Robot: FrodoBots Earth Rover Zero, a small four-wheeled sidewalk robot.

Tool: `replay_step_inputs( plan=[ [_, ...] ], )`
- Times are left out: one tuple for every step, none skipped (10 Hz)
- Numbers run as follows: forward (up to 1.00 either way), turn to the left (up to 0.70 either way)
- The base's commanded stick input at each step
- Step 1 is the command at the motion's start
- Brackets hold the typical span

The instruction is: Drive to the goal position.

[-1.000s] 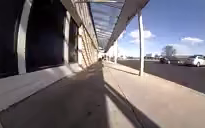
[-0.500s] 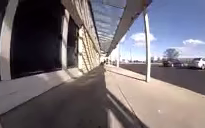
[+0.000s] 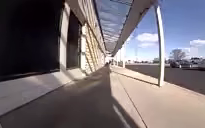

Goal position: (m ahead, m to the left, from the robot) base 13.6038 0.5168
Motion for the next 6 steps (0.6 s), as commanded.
replay_step_inputs(
  plan=[
    [1.00,0.00],
    [1.00,0.00],
    [1.00,0.00],
    [1.00,0.00],
    [1.00,0.00],
    [1.00,0.00]
  ],
)
